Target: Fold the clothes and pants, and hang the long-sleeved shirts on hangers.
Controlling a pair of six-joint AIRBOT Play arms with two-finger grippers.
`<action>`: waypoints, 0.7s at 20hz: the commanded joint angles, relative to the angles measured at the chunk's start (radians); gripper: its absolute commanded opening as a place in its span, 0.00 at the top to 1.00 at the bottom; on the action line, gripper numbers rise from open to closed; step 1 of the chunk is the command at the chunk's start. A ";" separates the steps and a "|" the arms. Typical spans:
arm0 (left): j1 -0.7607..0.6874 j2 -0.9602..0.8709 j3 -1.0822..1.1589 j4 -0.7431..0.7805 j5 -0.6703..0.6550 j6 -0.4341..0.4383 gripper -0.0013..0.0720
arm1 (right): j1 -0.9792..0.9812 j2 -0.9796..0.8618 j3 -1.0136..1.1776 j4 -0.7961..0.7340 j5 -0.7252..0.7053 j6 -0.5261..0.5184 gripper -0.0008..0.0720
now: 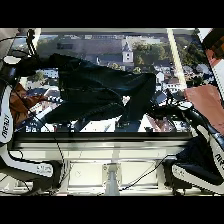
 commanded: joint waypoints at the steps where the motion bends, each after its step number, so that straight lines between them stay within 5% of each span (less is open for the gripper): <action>1: 0.001 -0.001 0.000 0.000 0.000 0.001 0.90 | -0.016 -0.002 0.014 -0.022 -0.067 0.030 0.46; 14: 0.003 -0.002 0.000 0.000 0.001 0.001 0.90 | -0.146 -0.005 0.031 -0.121 -0.011 0.039 0.46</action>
